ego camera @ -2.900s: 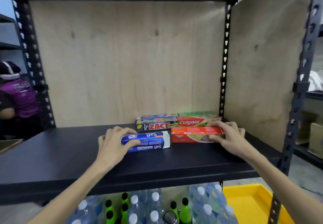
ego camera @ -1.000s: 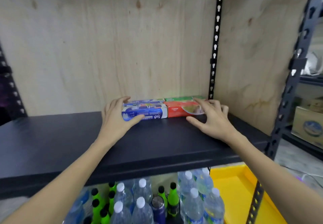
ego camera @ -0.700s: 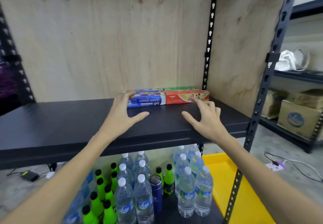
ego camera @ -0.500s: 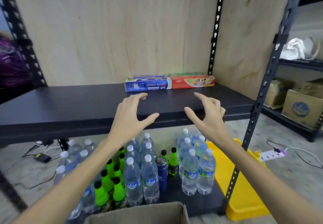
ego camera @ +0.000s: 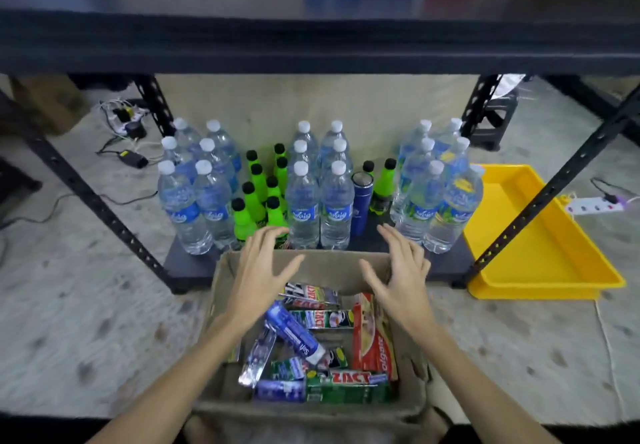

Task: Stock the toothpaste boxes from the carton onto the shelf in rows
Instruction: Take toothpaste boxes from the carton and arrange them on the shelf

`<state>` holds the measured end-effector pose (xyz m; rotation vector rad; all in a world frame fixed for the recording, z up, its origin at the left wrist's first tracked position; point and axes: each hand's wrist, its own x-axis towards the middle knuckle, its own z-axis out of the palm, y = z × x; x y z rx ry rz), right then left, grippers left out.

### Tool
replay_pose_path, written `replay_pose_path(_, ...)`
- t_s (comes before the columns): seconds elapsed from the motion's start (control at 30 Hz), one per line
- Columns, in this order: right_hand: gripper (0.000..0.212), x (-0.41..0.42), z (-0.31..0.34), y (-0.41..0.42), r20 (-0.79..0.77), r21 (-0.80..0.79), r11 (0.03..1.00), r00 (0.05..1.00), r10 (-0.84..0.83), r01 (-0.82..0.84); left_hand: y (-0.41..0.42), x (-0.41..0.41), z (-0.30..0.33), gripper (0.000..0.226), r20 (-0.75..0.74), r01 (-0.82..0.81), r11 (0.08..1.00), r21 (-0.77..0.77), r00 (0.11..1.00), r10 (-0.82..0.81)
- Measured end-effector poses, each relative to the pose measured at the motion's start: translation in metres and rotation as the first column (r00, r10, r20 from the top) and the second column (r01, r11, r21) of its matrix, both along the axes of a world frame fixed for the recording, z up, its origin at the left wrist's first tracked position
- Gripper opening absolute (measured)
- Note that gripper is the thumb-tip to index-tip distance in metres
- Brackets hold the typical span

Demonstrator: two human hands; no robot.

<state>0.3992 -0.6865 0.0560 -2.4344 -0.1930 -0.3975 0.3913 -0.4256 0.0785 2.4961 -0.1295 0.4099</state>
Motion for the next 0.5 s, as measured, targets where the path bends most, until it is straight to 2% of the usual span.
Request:
replay_pose_path(0.1, 0.068, -0.008, -0.052, 0.005, -0.117, -0.044, 0.999, 0.993, 0.001, -0.006, 0.020, -0.007, -0.051, 0.052, -0.165, -0.026, 1.000, 0.012, 0.986, 0.028)
replay_pose_path(0.27, 0.067, -0.007, -0.120, 0.013, -0.294, -0.100, 0.989, 0.953, 0.073, -0.107, 0.040, -0.010, -0.123, 0.058, -0.395, 0.103, 0.992, 0.079, 0.916, -0.064)
replay_pose_path(0.5, 0.063, 0.025, -0.186, 0.039, -0.432, -0.112, 0.972, 0.891, 0.140, -0.207, 0.043, -0.004, -0.182, 0.080, -0.563, 0.215, 0.976, 0.038, 0.811, -0.156)
